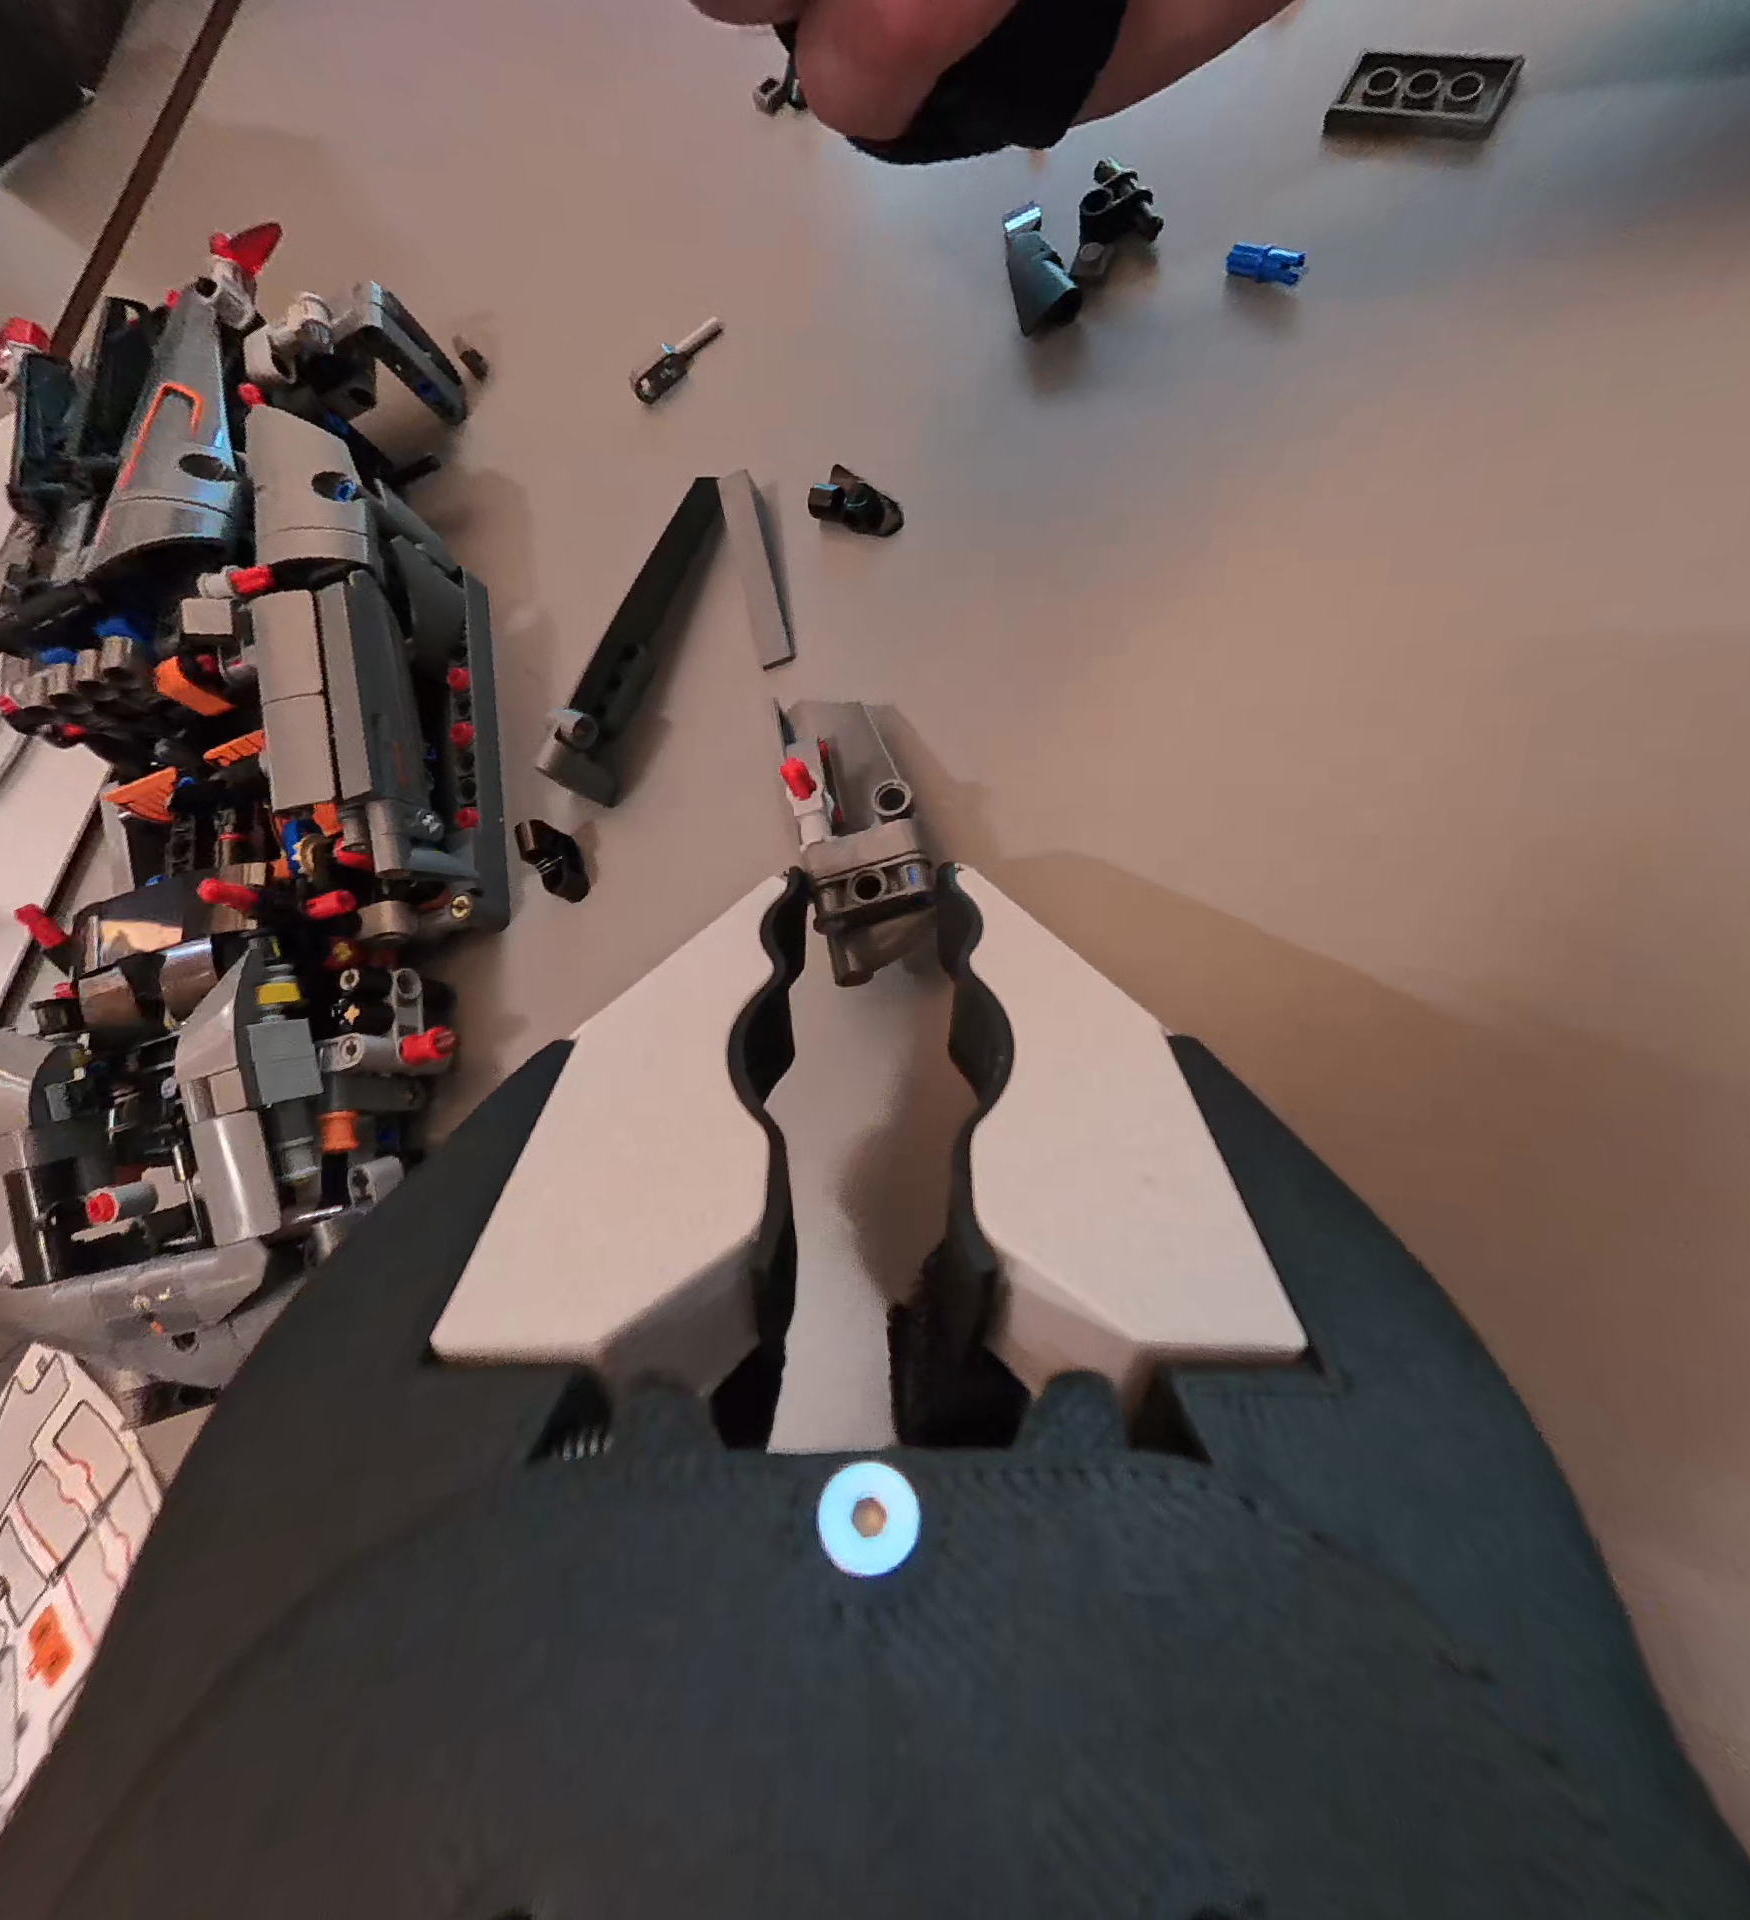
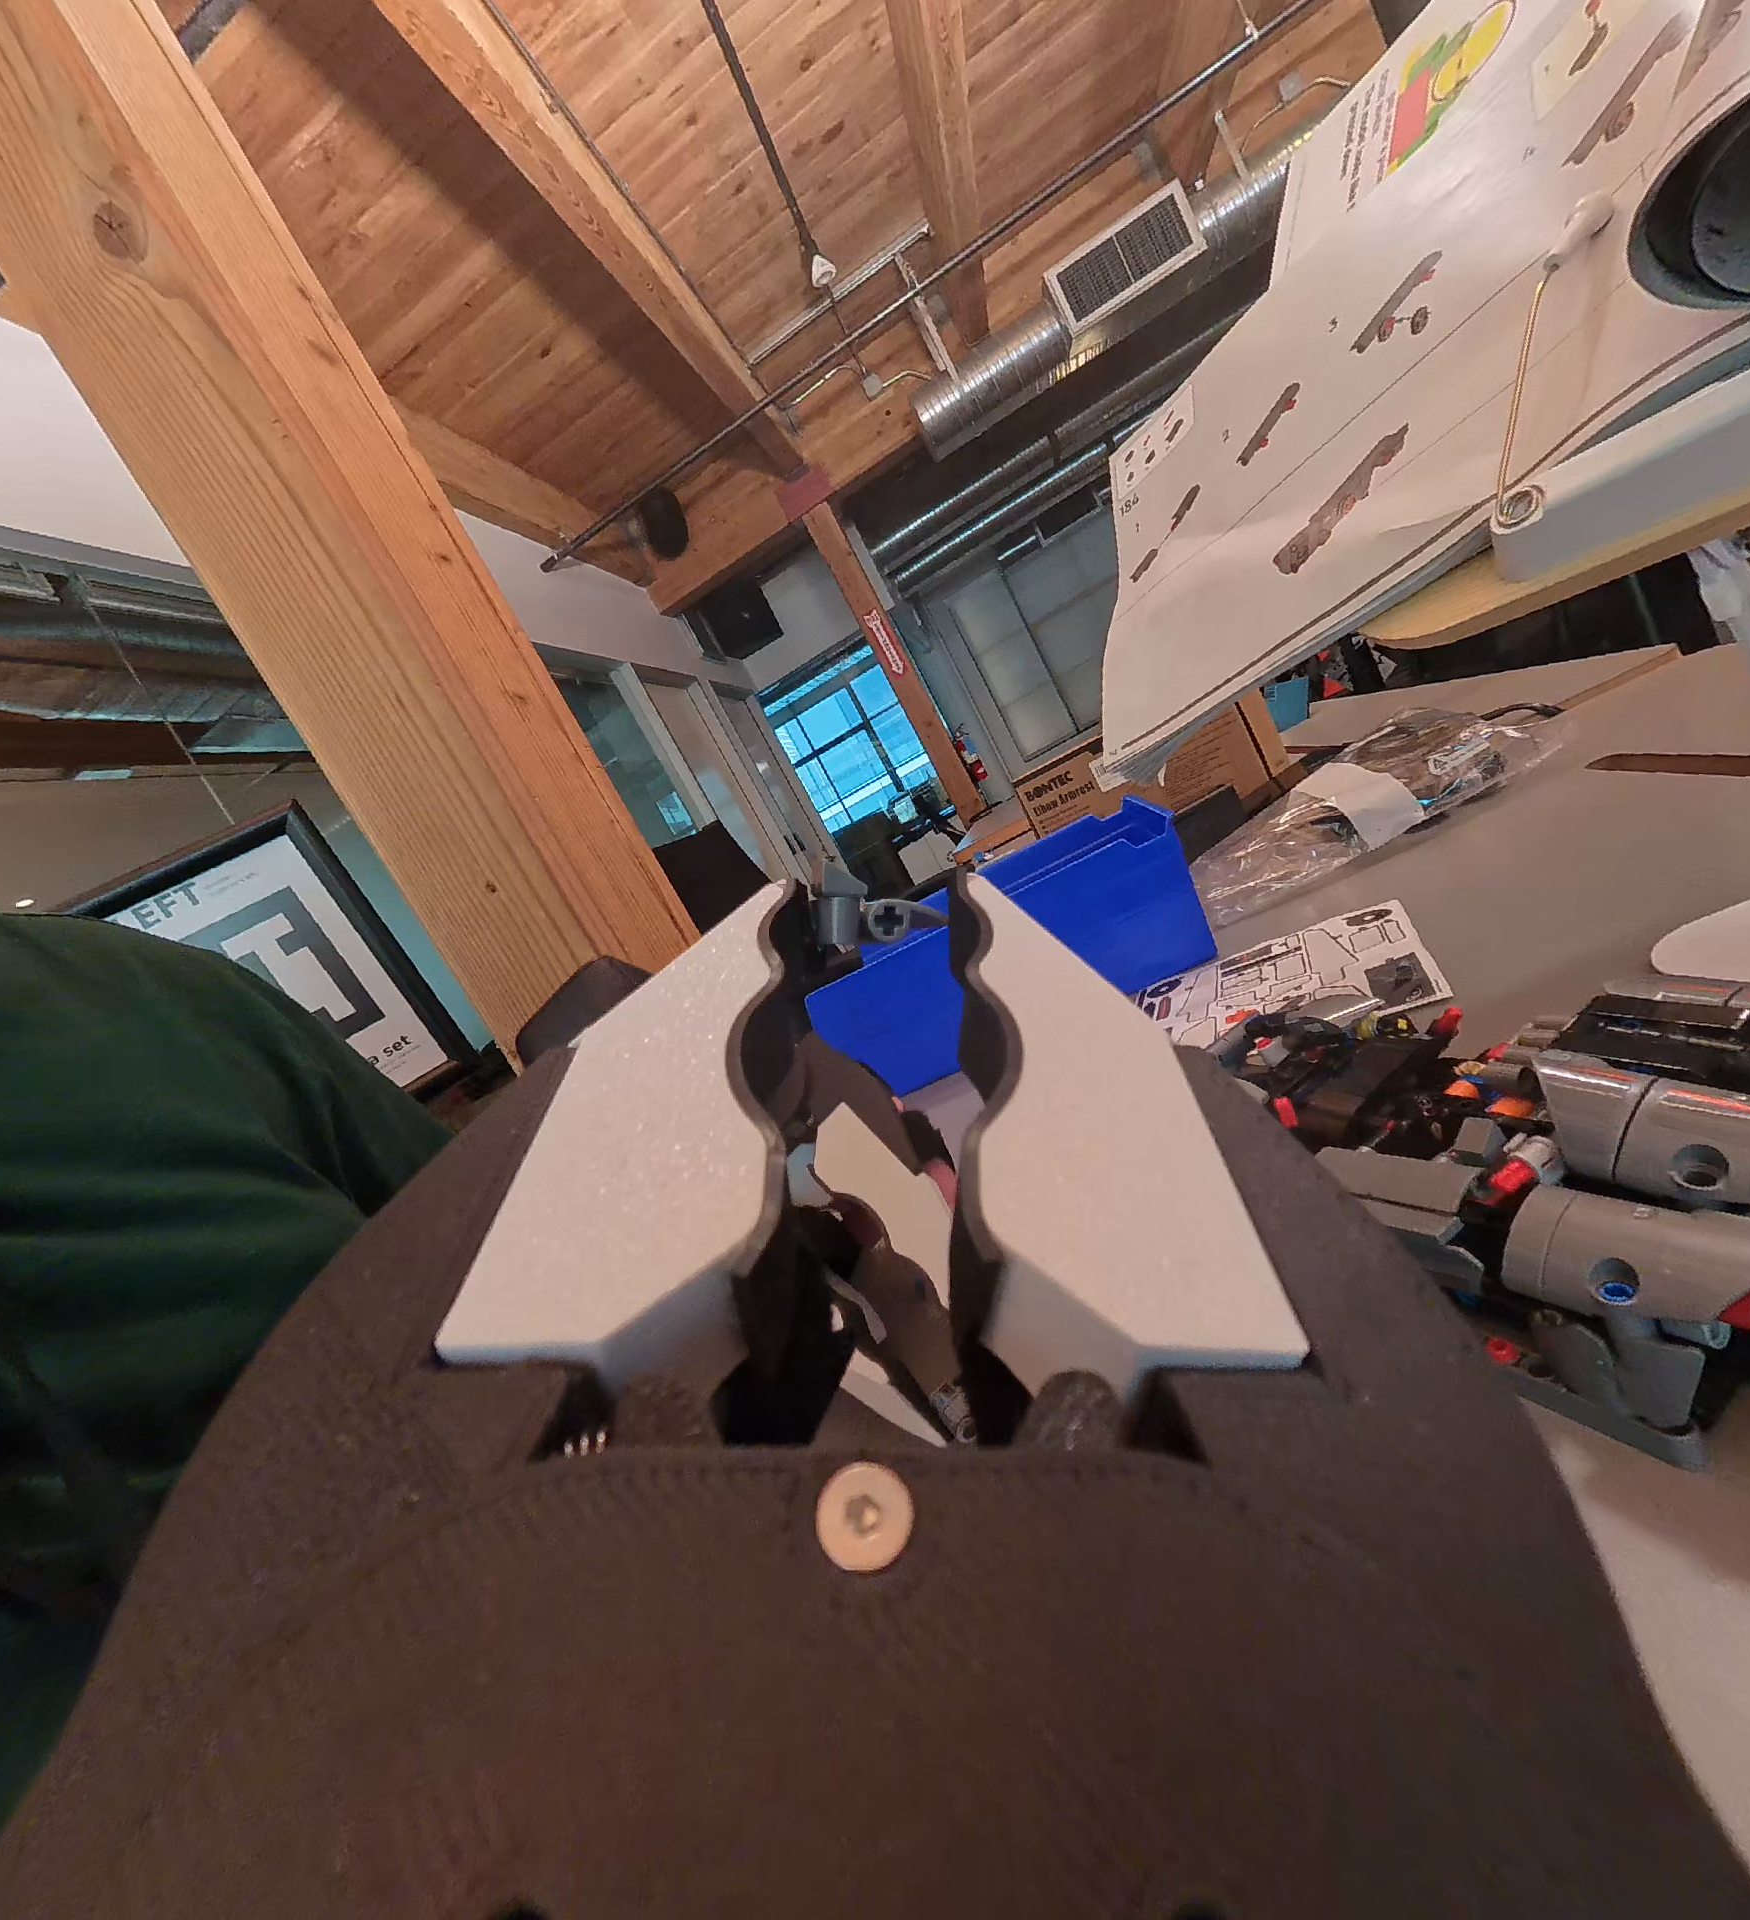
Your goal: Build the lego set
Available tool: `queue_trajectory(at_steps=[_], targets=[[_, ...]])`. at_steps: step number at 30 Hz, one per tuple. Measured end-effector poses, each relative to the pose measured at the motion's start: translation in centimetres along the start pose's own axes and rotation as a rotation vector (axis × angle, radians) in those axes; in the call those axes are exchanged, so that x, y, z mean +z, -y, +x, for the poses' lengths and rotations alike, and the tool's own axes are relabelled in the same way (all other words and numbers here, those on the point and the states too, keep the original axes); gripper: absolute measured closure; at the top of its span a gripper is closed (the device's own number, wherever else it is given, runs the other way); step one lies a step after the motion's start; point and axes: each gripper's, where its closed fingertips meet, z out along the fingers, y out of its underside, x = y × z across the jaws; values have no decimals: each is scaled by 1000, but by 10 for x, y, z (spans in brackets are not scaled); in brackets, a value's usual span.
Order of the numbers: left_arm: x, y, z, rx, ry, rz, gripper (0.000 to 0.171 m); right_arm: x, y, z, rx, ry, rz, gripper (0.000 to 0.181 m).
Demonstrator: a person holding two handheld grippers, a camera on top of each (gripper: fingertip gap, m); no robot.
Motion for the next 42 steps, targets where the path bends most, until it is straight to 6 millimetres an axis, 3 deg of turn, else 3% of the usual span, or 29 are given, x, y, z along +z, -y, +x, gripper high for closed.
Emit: queue_trajectory(at_steps=[8,17,24,33,42], targets=[[-7,-4,-4,9,12,-13,149,0,1,-1,0,3,3,156],[-2,-9,16,35,-69,-22,144,-1,3,-1,0,6,10,156],[-12,-15,8,-153,-93,-26,129,-2,4,-3,4,15,16,156],[-8,-7,8,-483,-254,51,135,-3,6,-4,4,18,25,157],[1,-11,14,-471,-239,-4,151,-2,7,-5,7,26,29,156]])
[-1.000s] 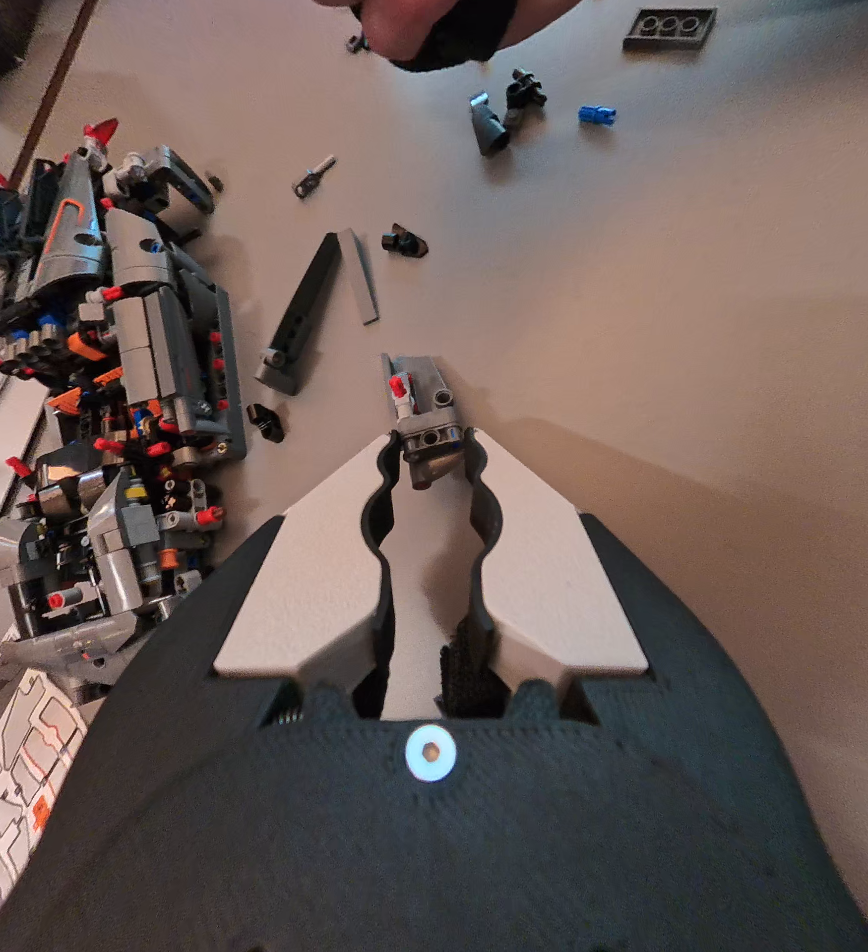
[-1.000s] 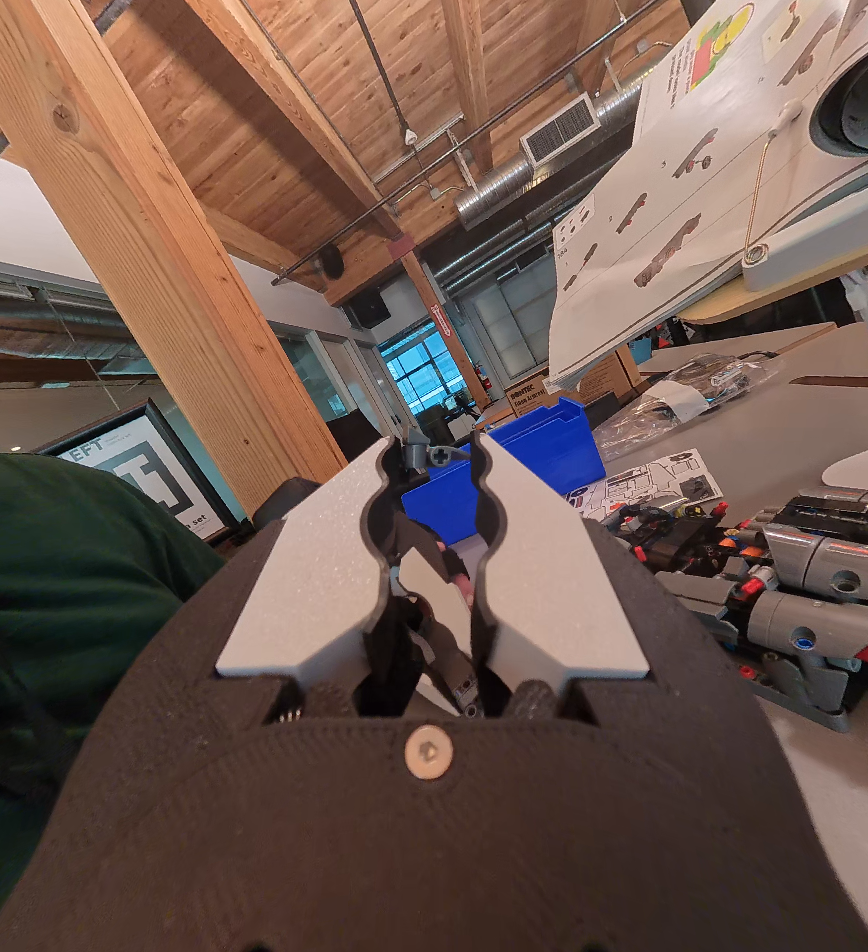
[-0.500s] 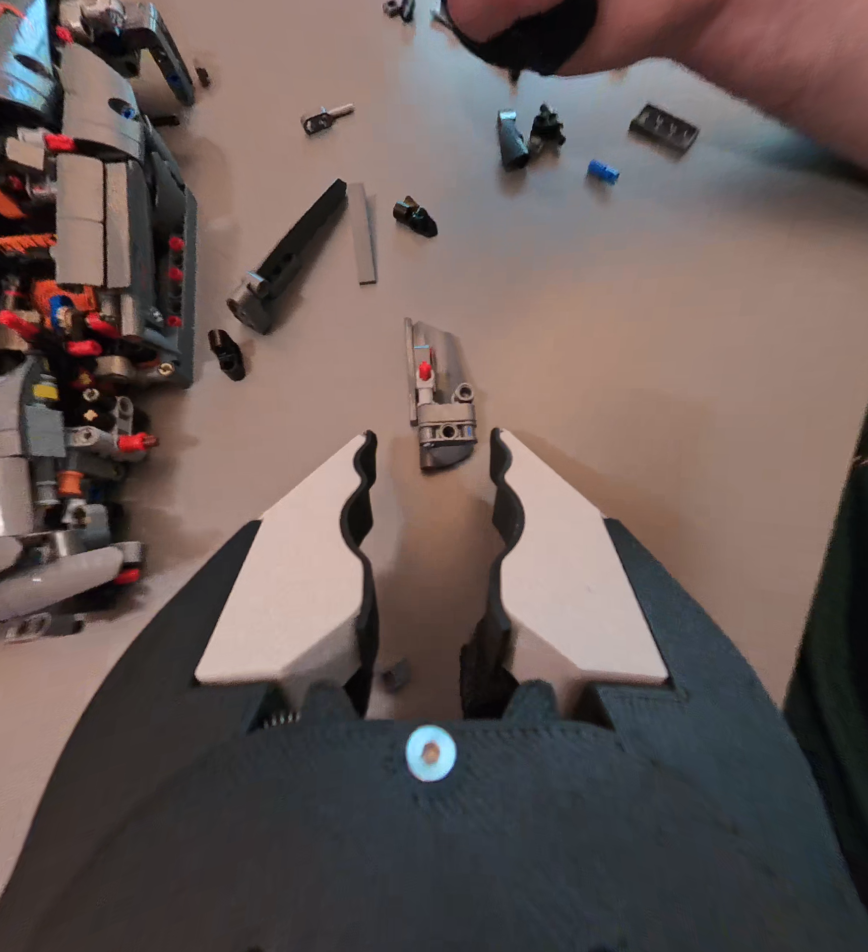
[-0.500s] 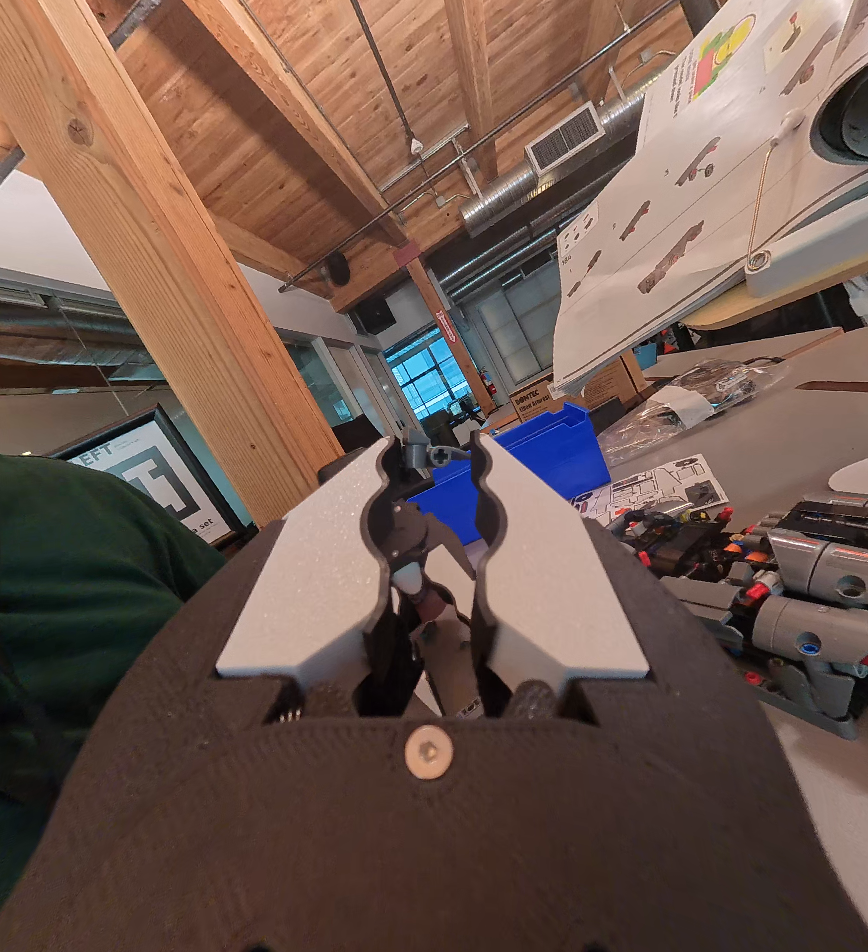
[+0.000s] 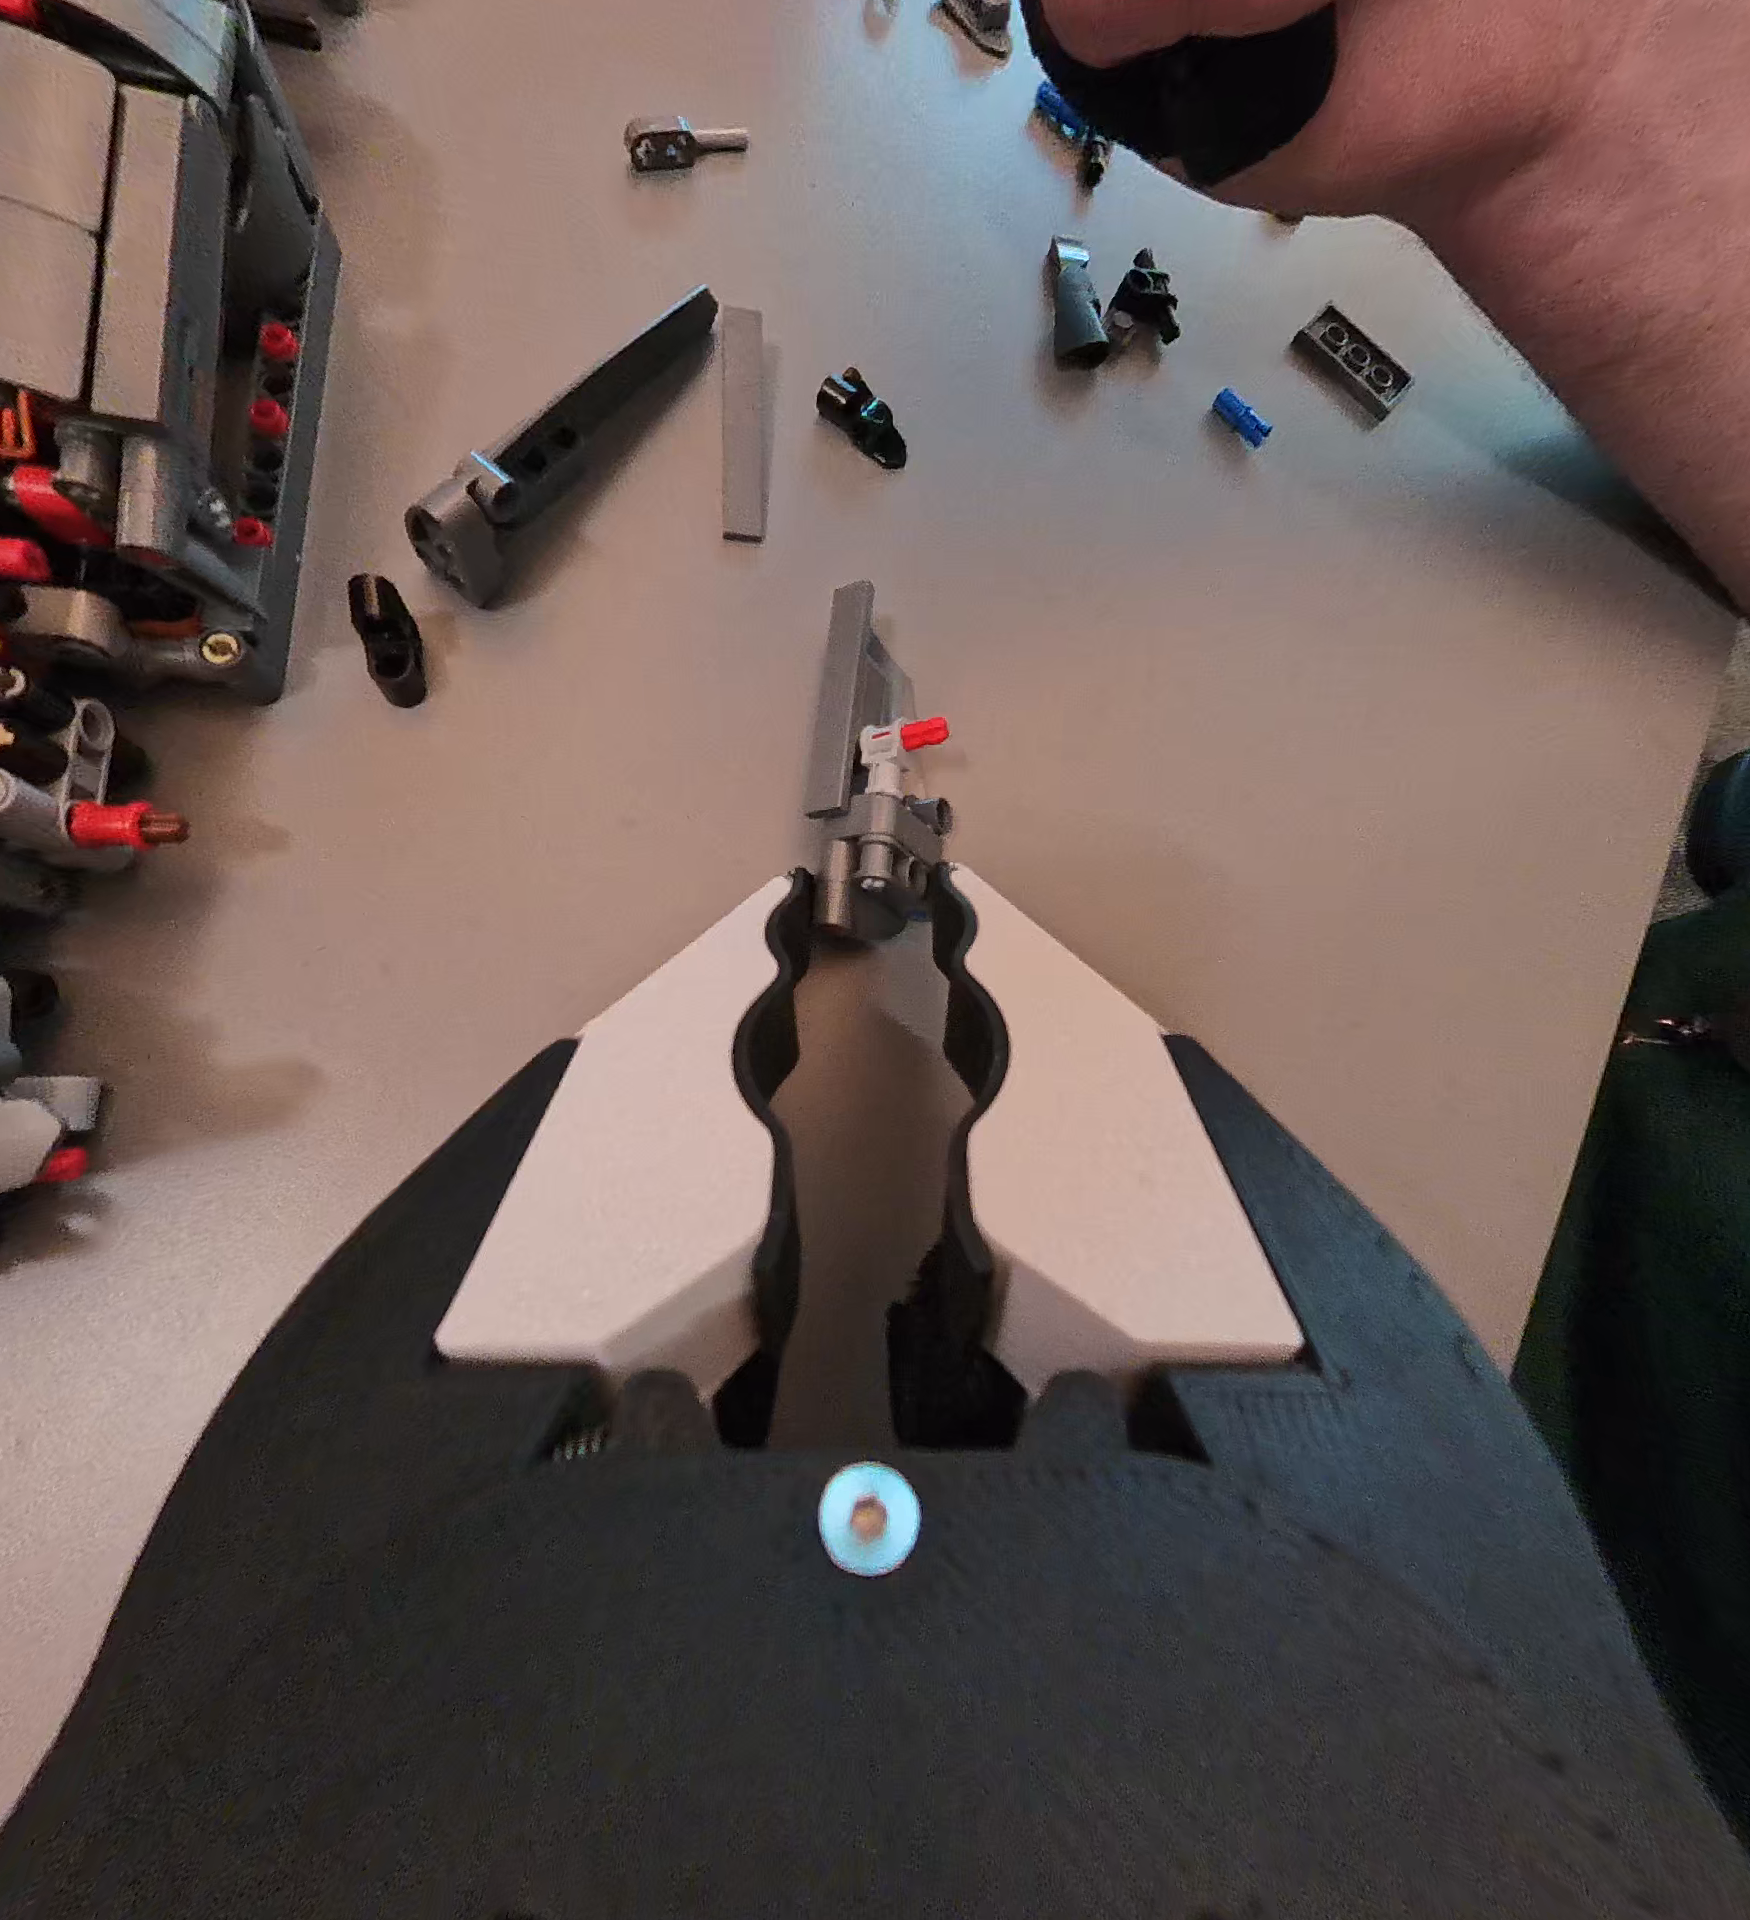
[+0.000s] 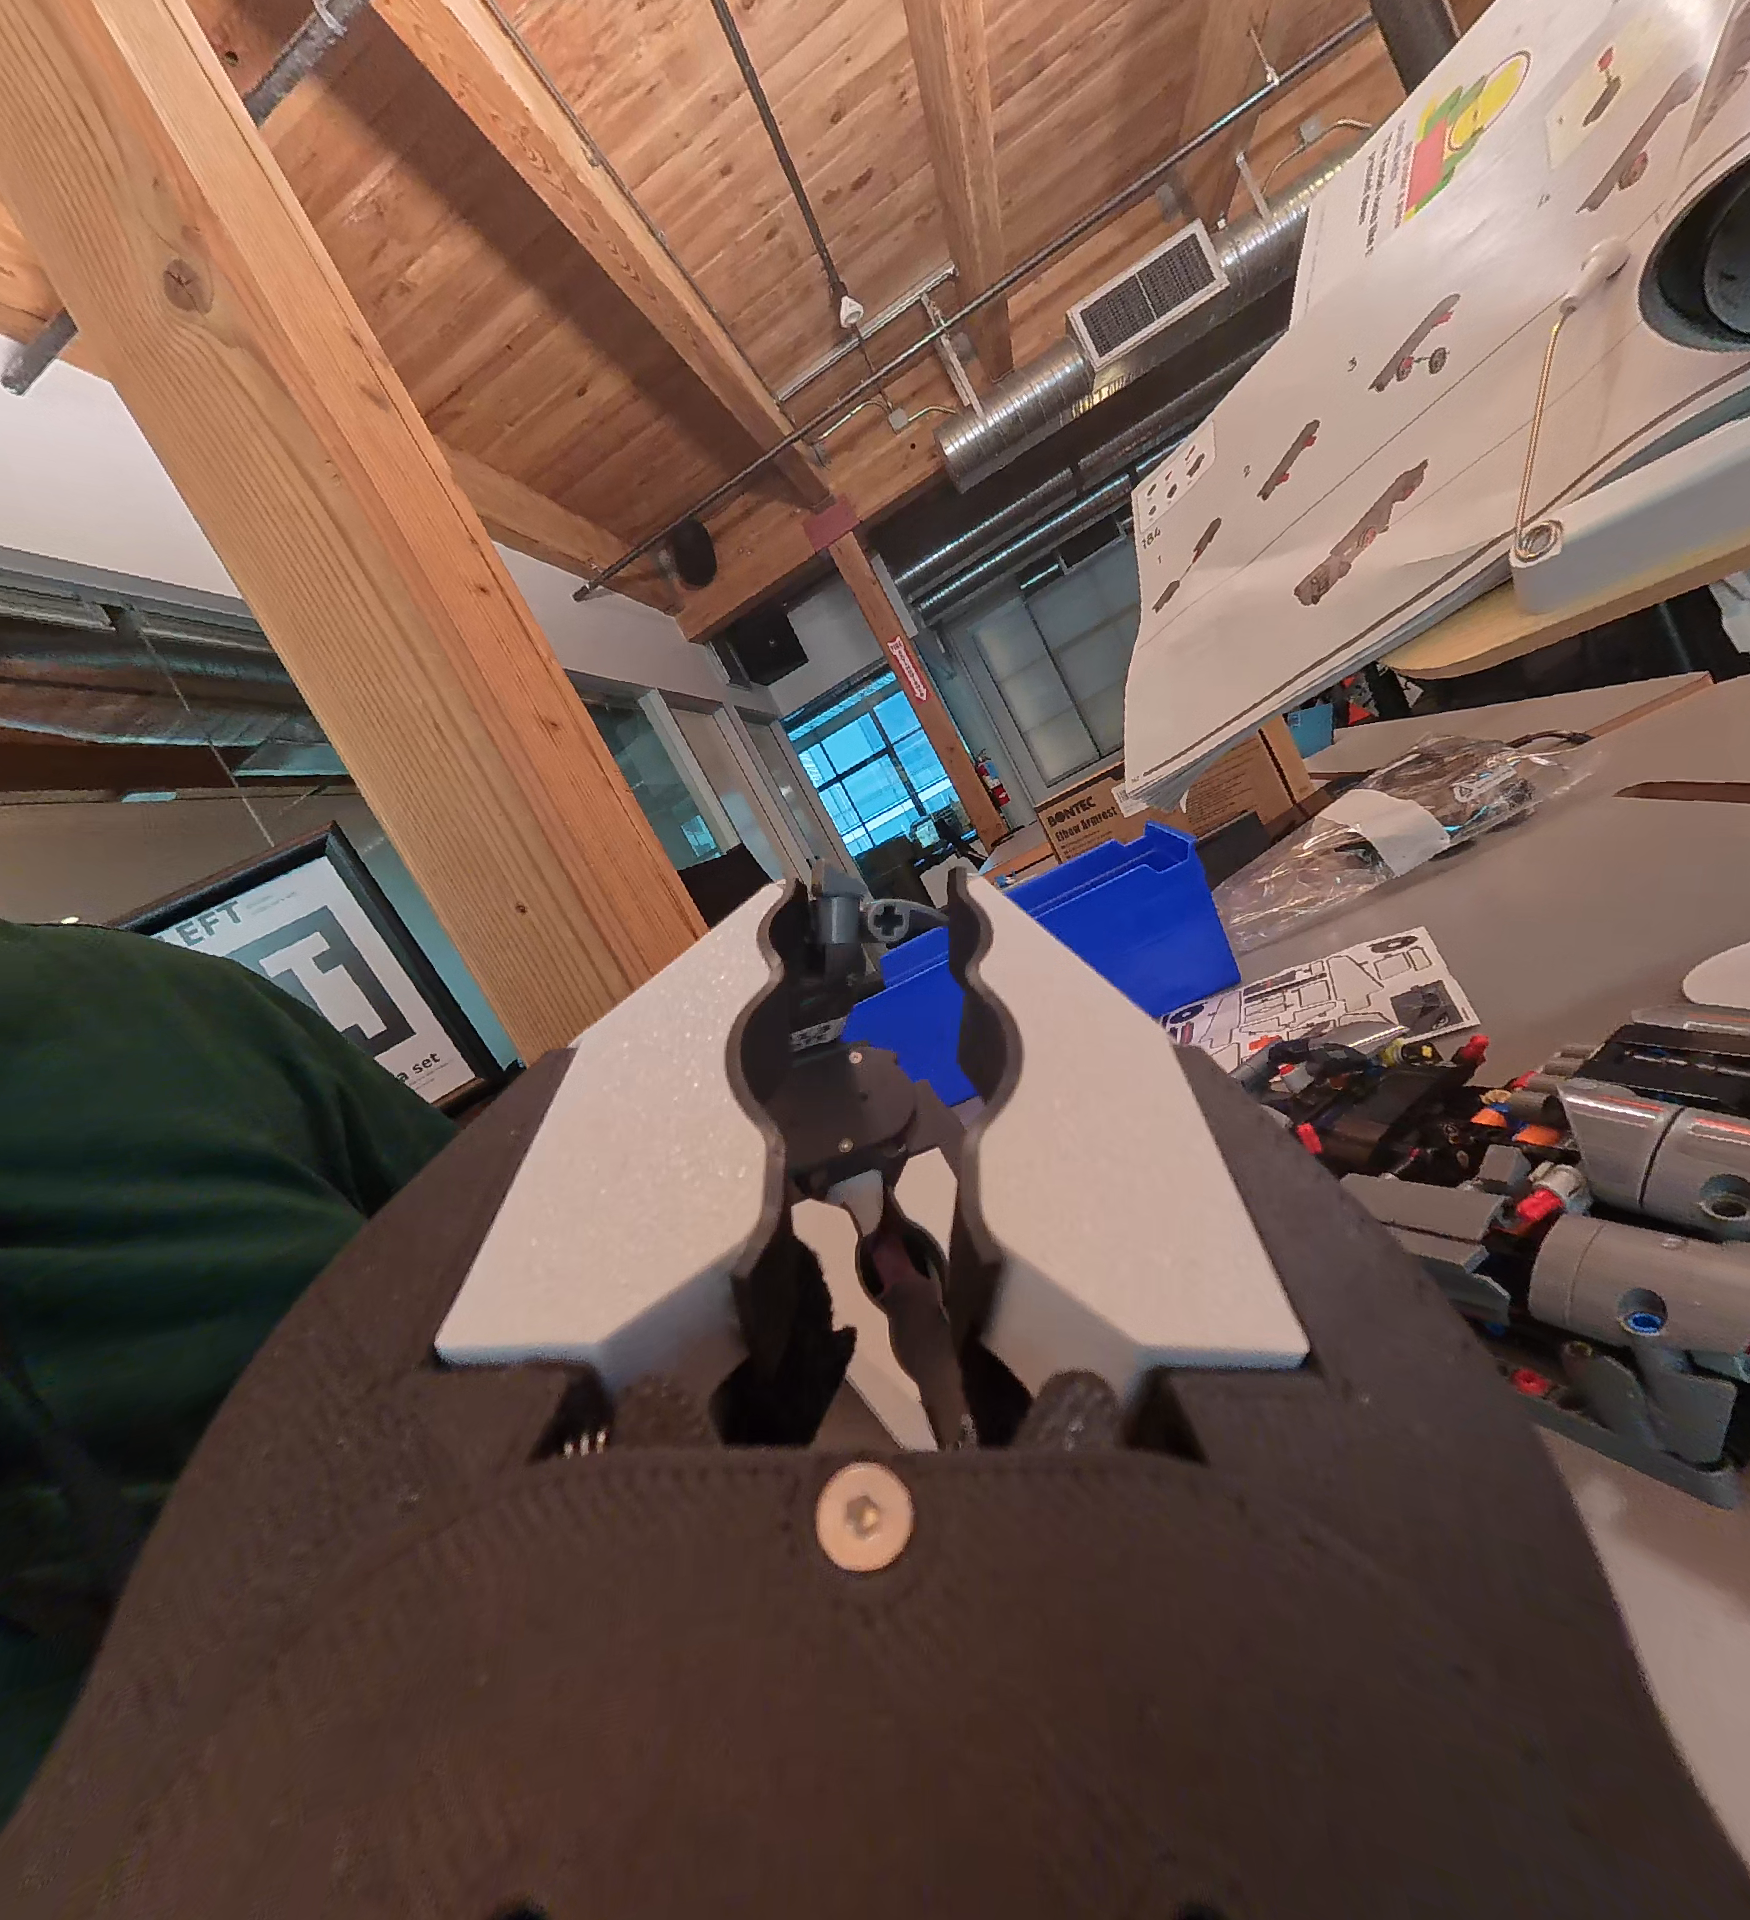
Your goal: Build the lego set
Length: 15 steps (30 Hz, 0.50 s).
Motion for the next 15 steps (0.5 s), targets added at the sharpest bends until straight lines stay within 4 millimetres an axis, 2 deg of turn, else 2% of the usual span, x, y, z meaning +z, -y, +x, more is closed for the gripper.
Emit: queue_trajectory(at_steps=[5,15], targets=[[0,1,1,106,86,-13,152,0,2,-2,-3,4,5,156],[3,6,4,503,432,-57,153,-1,4,-4,-10,6,13,156]])
